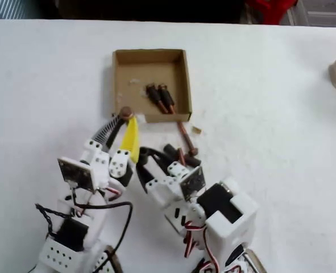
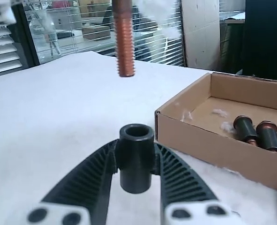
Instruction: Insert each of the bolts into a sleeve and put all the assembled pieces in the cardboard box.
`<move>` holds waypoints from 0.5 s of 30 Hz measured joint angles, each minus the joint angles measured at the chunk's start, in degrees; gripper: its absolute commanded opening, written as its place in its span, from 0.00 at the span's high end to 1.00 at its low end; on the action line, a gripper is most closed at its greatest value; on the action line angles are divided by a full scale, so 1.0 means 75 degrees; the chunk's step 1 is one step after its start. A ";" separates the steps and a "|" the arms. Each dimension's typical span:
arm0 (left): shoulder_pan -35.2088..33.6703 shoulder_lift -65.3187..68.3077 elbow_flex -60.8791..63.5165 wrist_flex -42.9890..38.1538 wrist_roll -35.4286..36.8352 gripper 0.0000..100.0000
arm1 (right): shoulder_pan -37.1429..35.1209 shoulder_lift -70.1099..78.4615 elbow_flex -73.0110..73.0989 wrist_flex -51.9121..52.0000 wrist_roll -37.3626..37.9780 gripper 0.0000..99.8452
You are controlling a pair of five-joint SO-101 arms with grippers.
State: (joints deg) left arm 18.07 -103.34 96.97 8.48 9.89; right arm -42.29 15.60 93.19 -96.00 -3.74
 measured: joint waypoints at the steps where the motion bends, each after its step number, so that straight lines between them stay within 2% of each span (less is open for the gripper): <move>1: 0.0000 0.0000 0.0012 0.0000 0.0000 0.98 | 0.0000 0.0000 0.0000 0.0000 0.0000 0.98; 8: 0.0023 0.0000 0.0023 0.0141 0.0000 0.98 | -0.0012 0.0000 0.0000 0.0000 0.0000 0.98; 15: 0.1043 0.0000 0.0023 0.1020 0.0000 0.98 | -0.0094 0.0000 0.0000 0.0000 0.0000 0.98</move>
State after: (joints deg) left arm 25.89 -103.34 97.14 16.13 9.89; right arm -42.99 15.60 93.19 -96.00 -3.74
